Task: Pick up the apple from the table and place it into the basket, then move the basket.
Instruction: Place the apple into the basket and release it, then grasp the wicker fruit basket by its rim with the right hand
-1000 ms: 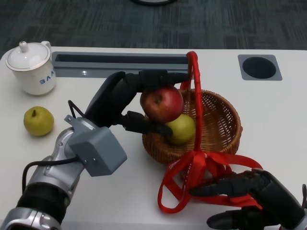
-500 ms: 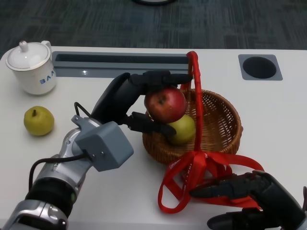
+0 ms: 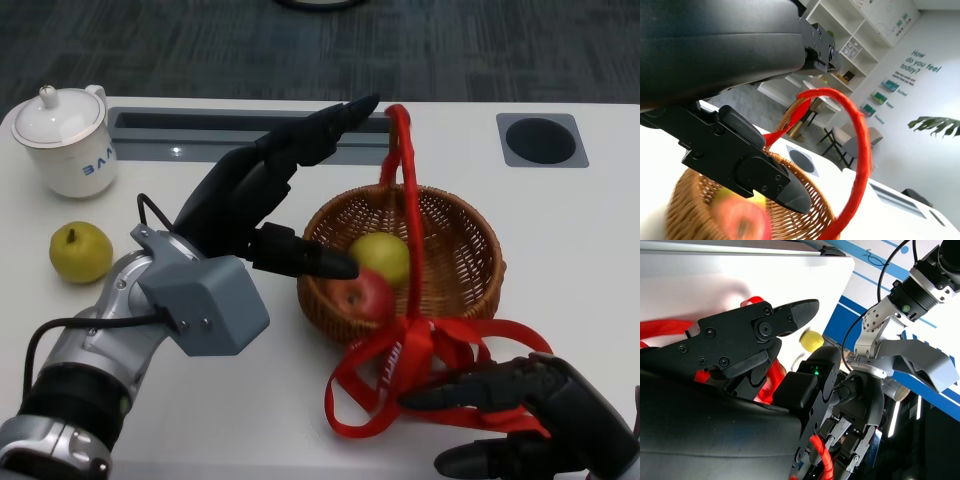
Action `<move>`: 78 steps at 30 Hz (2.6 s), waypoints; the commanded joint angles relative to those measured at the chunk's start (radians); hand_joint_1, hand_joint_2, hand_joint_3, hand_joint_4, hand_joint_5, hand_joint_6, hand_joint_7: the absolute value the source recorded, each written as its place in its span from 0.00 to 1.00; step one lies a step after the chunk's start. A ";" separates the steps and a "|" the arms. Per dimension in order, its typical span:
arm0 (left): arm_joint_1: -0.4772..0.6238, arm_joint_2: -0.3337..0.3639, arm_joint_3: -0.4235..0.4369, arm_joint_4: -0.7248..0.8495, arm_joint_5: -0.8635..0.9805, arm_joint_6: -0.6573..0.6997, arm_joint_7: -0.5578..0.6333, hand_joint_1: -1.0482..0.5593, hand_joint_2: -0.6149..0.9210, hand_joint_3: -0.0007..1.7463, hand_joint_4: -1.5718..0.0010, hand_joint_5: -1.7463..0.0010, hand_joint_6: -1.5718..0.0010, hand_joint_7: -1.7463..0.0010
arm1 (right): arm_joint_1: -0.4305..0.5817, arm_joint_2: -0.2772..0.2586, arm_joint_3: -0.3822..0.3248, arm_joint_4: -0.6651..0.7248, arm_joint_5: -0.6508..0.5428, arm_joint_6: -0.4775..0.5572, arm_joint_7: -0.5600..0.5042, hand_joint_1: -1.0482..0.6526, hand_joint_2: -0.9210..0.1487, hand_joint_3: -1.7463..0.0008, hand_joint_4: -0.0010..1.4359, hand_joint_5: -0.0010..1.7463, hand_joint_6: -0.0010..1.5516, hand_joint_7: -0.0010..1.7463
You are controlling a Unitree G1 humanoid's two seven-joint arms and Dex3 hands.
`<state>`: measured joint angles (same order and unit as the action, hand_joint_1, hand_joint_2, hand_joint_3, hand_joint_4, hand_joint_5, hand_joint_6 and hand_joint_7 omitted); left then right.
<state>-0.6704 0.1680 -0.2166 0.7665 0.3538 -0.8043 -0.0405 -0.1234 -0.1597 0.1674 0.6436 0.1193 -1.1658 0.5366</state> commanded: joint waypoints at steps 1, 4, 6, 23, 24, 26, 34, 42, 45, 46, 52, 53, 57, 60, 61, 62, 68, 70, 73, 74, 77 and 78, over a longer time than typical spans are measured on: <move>0.017 0.033 -0.002 -0.041 0.004 0.023 -0.018 0.08 0.89 0.00 1.00 1.00 1.00 1.00 | -0.002 -0.016 -0.003 -0.009 0.007 0.013 0.000 0.35 0.05 1.00 0.70 0.00 0.62 0.00; 0.027 0.044 -0.003 -0.069 -0.003 0.036 -0.031 0.07 0.89 0.00 1.00 1.00 1.00 1.00 | -0.002 -0.018 -0.003 -0.013 0.007 0.016 0.000 0.36 0.05 1.00 0.70 0.00 0.62 0.00; 0.038 0.052 -0.002 -0.095 -0.009 0.046 -0.041 0.08 0.89 0.00 1.00 1.00 1.00 1.00 | -0.003 -0.018 -0.004 -0.011 0.006 0.012 -0.001 0.36 0.05 1.00 0.70 0.00 0.62 0.00; 0.289 0.104 0.053 -0.423 -0.215 0.032 -0.177 0.26 0.85 0.00 0.77 0.97 0.77 0.97 | 0.004 -0.034 -0.016 -0.028 0.012 -0.010 -0.007 0.36 0.08 1.00 0.70 0.00 0.61 0.00; 0.309 0.108 0.059 -0.440 -0.228 0.027 -0.181 0.28 0.85 0.00 0.76 0.97 0.75 0.97 | 0.006 -0.039 -0.017 -0.035 0.015 -0.010 -0.006 0.35 0.08 1.00 0.70 0.00 0.60 0.00; 0.348 0.120 0.071 -0.472 -0.243 0.022 -0.189 0.29 0.85 0.00 0.73 0.97 0.72 0.97 | 0.010 -0.051 -0.018 -0.052 0.023 -0.005 -0.002 0.35 0.08 1.00 0.69 0.00 0.60 0.00; 0.486 0.139 0.115 -0.548 -0.264 0.015 -0.190 0.34 0.84 0.00 0.66 0.97 0.65 0.98 | 0.029 -0.122 -0.047 -0.130 0.070 0.012 0.000 0.34 0.11 1.00 0.67 0.00 0.58 0.00; 0.584 0.160 0.140 -0.571 -0.282 0.012 -0.205 0.35 0.85 0.00 0.65 0.99 0.65 0.99 | 0.056 -0.188 -0.096 -0.203 0.090 0.021 -0.003 0.34 0.10 1.00 0.63 0.00 0.55 0.00; 0.603 0.165 0.144 -0.562 -0.295 -0.002 -0.213 0.35 0.85 0.00 0.65 0.99 0.65 0.99 | 0.057 -0.203 -0.106 -0.214 0.093 0.017 -0.002 0.34 0.10 1.00 0.61 0.00 0.54 0.00; 0.607 0.165 0.145 -0.559 -0.300 -0.008 -0.217 0.35 0.85 0.00 0.65 0.99 0.65 0.99 | 0.054 -0.210 -0.111 -0.214 0.091 0.012 -0.002 0.34 0.10 1.00 0.61 0.00 0.54 0.00; 0.625 0.163 0.149 -0.558 -0.329 -0.021 -0.239 0.35 0.86 0.00 0.62 0.99 0.63 0.99 | 0.010 -0.243 -0.143 -0.205 0.061 -0.017 -0.008 0.33 0.10 1.00 0.57 0.00 0.49 0.00; 0.628 0.162 0.151 -0.559 -0.332 -0.021 -0.242 0.35 0.86 0.00 0.62 0.99 0.63 0.99 | 0.001 -0.245 -0.150 -0.202 0.051 -0.020 -0.011 0.33 0.10 1.00 0.56 0.00 0.48 0.00; 0.638 0.161 0.153 -0.568 -0.342 -0.015 -0.247 0.36 0.86 0.00 0.61 0.99 0.62 0.99 | -0.052 -0.253 -0.175 -0.178 -0.012 -0.040 -0.029 0.32 0.12 1.00 0.52 0.00 0.43 0.00; 0.644 0.159 0.152 -0.572 -0.345 -0.012 -0.248 0.35 0.86 0.00 0.61 0.99 0.61 0.99 | -0.110 -0.255 -0.198 -0.130 -0.085 -0.071 -0.057 0.30 0.11 1.00 0.49 0.00 0.40 0.00; 0.646 0.158 0.151 -0.574 -0.343 -0.012 -0.248 0.35 0.86 0.00 0.61 0.99 0.61 0.99 | -0.128 -0.257 -0.204 -0.114 -0.108 -0.081 -0.067 0.30 0.11 1.00 0.48 0.00 0.39 0.00; 0.647 0.157 0.151 -0.576 -0.340 -0.011 -0.246 0.35 0.86 0.00 0.61 0.99 0.61 0.99 | -0.146 -0.260 -0.208 -0.099 -0.128 -0.090 -0.076 0.30 0.11 1.00 0.47 0.00 0.38 0.00; 0.647 0.153 0.152 -0.579 -0.326 -0.015 -0.239 0.34 0.85 0.00 0.60 0.99 0.60 0.99 | -0.269 -0.275 -0.212 0.027 -0.244 -0.190 -0.128 0.35 0.15 1.00 0.43 0.00 0.35 0.00; 0.647 0.151 0.153 -0.581 -0.325 -0.015 -0.237 0.34 0.85 0.00 0.59 0.99 0.60 0.99 | -0.304 -0.287 -0.212 0.052 -0.300 -0.211 -0.143 0.37 0.16 1.00 0.43 0.00 0.35 0.00; 0.648 0.152 0.154 -0.587 -0.325 -0.012 -0.237 0.34 0.85 0.00 0.59 0.99 0.60 0.99 | -0.344 -0.314 -0.213 0.061 -0.395 -0.215 -0.168 0.37 0.16 1.00 0.43 0.00 0.35 0.00; 0.648 0.152 0.155 -0.588 -0.325 -0.012 -0.238 0.33 0.85 0.00 0.59 0.99 0.60 0.99 | -0.354 -0.322 -0.213 0.060 -0.427 -0.211 -0.179 0.37 0.16 1.00 0.43 0.00 0.35 0.00; 0.650 0.153 0.156 -0.592 -0.327 -0.012 -0.238 0.33 0.85 0.00 0.59 0.99 0.60 1.00 | -0.384 -0.342 -0.202 0.069 -0.522 -0.204 -0.219 0.36 0.16 1.00 0.44 0.01 0.37 0.01; 0.651 0.153 0.156 -0.594 -0.328 -0.012 -0.238 0.33 0.85 0.00 0.59 0.99 0.60 1.00 | -0.395 -0.345 -0.195 0.079 -0.554 -0.204 -0.236 0.35 0.17 1.00 0.44 0.01 0.37 0.01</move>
<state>-0.0243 0.3111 -0.0696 0.1867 0.0238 -0.8159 -0.2723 -0.4979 -0.4833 -0.0298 0.7083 -0.4014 -1.3713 0.3252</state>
